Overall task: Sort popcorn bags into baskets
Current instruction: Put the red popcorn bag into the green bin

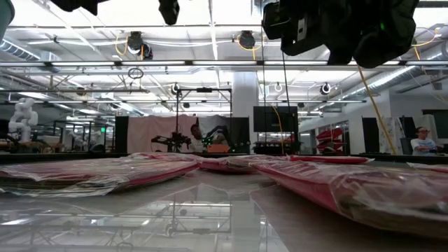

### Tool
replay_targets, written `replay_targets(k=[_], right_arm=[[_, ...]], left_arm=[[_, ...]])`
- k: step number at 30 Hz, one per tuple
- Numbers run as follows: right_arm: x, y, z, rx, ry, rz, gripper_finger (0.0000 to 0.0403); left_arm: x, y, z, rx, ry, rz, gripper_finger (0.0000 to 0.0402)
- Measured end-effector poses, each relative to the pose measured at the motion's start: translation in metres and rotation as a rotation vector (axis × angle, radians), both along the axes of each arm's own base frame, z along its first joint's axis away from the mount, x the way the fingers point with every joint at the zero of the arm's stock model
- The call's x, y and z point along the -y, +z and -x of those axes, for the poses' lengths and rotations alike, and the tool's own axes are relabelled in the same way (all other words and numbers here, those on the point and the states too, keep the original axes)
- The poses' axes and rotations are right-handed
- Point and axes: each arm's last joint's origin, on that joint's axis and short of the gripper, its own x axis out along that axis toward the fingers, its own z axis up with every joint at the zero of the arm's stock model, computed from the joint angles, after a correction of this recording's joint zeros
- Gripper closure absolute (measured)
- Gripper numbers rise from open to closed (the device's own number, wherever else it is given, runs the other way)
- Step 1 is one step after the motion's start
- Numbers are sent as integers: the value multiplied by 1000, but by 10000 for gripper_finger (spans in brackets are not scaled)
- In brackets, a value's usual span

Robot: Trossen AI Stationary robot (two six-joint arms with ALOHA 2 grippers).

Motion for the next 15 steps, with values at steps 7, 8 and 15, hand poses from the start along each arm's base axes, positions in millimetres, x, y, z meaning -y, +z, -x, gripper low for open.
replay_targets(k=[7,8,15], right_arm=[[1,3,2,14,30,-17,394],[1,4,2,16,30,-17,394],[4,3,1,13,23,-15,394]], left_arm=[[-5,9,8,14,2,77,206],[-6,11,10,14,-3,88,206],[1,7,19,-68,-31,15,169]])
